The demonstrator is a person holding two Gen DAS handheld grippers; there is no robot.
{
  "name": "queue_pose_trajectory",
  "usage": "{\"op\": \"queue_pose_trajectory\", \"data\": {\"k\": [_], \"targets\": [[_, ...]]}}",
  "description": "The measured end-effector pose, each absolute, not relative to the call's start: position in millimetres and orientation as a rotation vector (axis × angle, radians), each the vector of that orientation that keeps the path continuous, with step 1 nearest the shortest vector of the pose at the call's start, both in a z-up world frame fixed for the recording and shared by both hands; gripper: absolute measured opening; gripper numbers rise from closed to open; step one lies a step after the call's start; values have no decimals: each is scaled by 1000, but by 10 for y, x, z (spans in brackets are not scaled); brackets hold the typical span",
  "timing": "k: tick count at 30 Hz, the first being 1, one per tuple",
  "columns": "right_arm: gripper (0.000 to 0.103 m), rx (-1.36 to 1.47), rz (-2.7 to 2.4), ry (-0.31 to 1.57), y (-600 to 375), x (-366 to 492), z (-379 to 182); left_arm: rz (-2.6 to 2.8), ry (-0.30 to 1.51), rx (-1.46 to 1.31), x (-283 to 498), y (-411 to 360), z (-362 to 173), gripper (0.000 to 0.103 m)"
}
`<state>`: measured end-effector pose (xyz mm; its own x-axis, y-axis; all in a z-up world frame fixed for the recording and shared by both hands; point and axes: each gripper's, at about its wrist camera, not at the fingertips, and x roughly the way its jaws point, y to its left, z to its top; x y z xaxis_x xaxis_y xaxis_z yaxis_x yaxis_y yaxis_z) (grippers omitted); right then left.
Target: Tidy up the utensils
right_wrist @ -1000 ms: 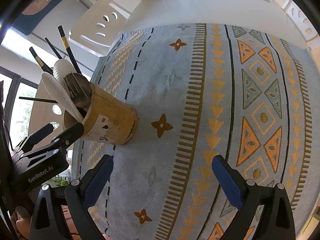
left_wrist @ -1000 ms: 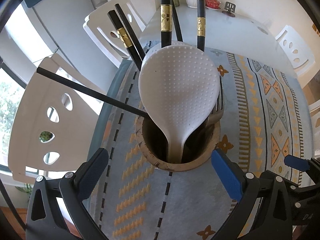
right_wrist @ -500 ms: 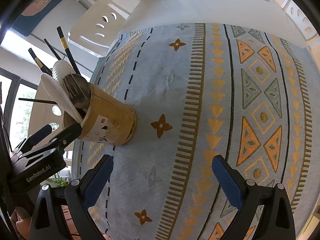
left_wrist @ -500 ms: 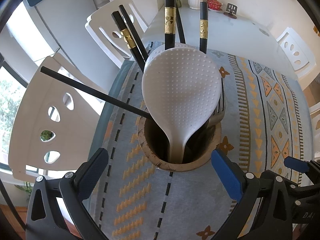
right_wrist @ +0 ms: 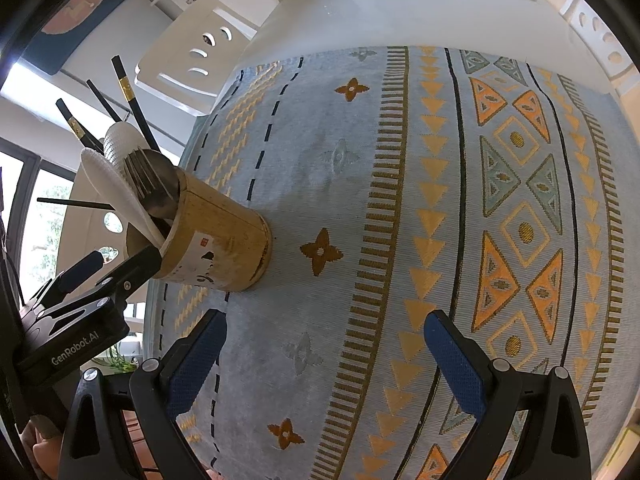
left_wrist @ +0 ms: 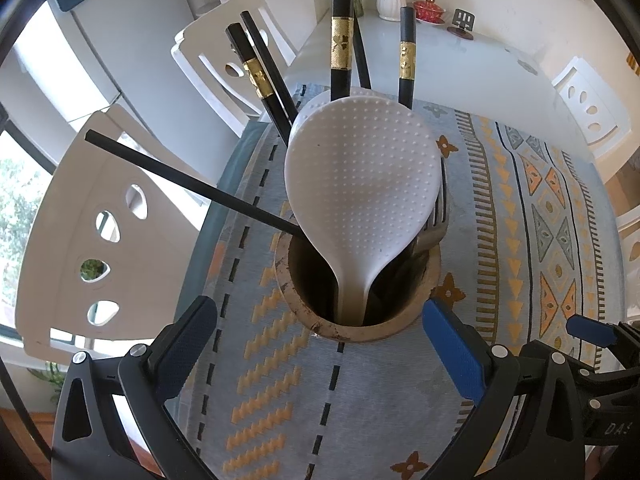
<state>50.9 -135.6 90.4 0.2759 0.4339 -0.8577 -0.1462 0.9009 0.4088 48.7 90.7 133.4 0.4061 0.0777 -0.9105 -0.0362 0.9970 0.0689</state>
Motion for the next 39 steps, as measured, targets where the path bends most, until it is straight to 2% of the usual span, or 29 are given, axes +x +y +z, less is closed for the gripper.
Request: {"op": "queue_pose_trajectory", "data": {"k": [39], "targets": [[98,263,355,1205,-1530,77,1025,30,1093,85,129,712,1361,103]]}}
